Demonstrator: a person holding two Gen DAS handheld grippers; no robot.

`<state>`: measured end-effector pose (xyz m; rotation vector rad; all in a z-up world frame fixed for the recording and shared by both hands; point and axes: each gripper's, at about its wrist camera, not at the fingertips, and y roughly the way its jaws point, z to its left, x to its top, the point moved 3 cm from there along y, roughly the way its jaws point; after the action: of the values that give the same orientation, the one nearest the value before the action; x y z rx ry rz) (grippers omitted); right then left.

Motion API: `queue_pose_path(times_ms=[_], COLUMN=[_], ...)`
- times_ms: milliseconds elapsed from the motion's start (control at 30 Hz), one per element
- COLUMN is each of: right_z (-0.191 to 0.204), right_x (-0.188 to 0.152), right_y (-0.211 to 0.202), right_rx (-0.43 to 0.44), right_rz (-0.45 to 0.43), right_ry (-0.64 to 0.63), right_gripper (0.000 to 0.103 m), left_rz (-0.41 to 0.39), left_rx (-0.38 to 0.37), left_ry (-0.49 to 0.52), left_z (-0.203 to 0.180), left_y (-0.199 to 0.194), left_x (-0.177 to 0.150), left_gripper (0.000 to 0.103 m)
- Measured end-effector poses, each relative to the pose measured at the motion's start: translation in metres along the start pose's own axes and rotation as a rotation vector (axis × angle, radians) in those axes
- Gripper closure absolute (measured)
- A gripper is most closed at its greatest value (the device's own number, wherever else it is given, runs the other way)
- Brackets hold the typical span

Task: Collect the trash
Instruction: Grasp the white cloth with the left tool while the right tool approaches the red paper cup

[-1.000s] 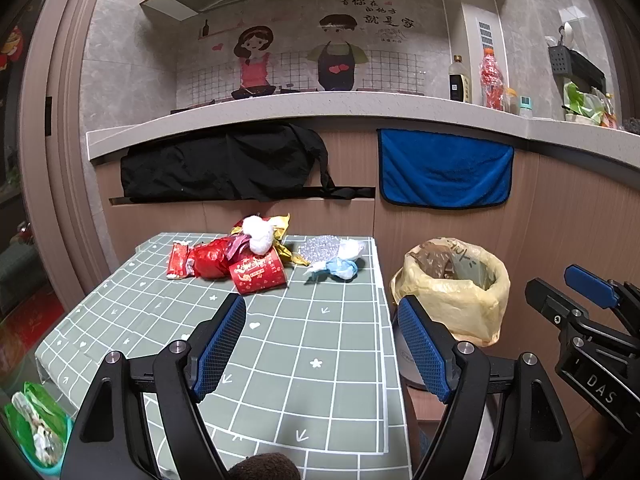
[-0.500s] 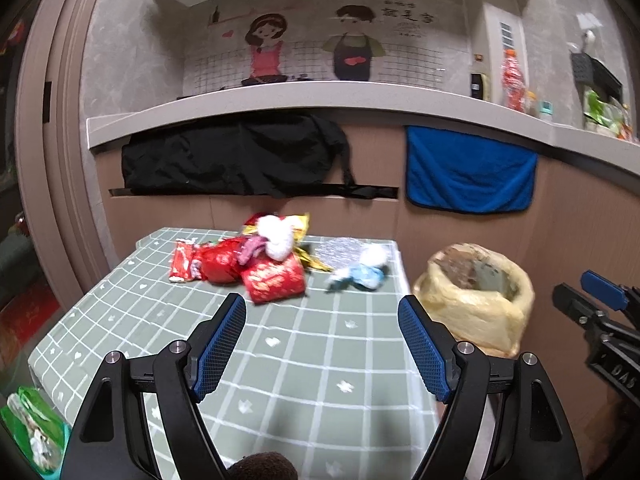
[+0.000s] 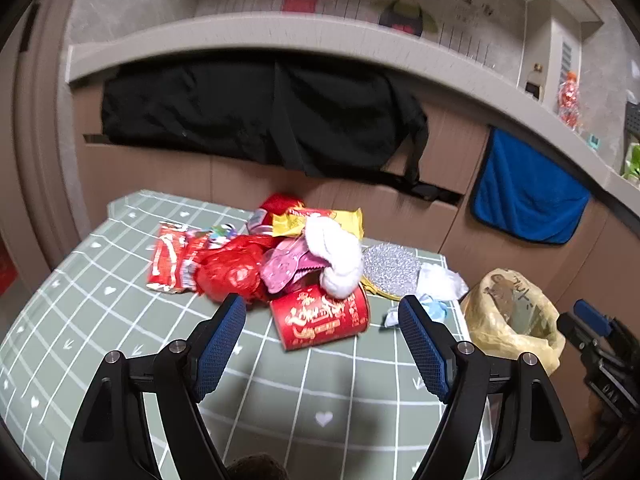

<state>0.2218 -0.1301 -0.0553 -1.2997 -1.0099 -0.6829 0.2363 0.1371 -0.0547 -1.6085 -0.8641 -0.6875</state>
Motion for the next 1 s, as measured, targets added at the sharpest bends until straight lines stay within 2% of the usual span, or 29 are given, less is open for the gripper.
queue_pose_path(times_ms=[167,300,467,500,533,567,600,633,833,1000], right_z=[-0.007,-0.012,-0.015,-0.015,-0.015,-0.014,-0.013,-0.013,0.002,0.019], right_x=[-0.006,-0.012,-0.016,-0.017,-0.017,-0.017,-0.017,-0.017,-0.013,-0.006], right_y=[0.036,0.052,0.061,0.063,0.065,0.068,0.07,0.071,0.081,0.086], right_rx=[0.02,0.021,0.007,0.006,0.008,0.016,0.025,0.029,0.074,0.101], right_rz=[0.072,0.109,0.129,0.132,0.138,0.143,0.147,0.149,0.17,0.172], right_ry=[0.05,0.066,0.059,0.056,0.055,0.055,0.056,0.055,0.038,0.022], right_gripper=[0.047,0.048,0.047,0.047,0.048,0.048,0.048,0.048,0.048,0.048], left_rz=[0.049,0.086,0.115,0.137,0.15,0.155,0.153,0.141,0.099,0.057], left_rx=[0.007,0.015,0.031,0.032,0.026,0.021,0.015,0.004,-0.042,-0.042], left_ry=[-0.015,-0.032,-0.04,-0.039,-0.044,-0.053,-0.06,-0.066,-0.072,-0.081], left_z=[-0.007,-0.015,-0.017,-0.016,-0.015,-0.012,-0.011,-0.008,0.007,0.024], left_y=[0.04,0.074,0.1,0.104,0.109,0.11,0.108,0.103,0.058,0.023], left_x=[0.013,0.023,0.029,0.028,0.029,0.03,0.03,0.031,0.024,0.011], left_gripper=[0.025,0.041,0.044,0.047,0.06,0.069,0.078,0.082,0.086,0.086])
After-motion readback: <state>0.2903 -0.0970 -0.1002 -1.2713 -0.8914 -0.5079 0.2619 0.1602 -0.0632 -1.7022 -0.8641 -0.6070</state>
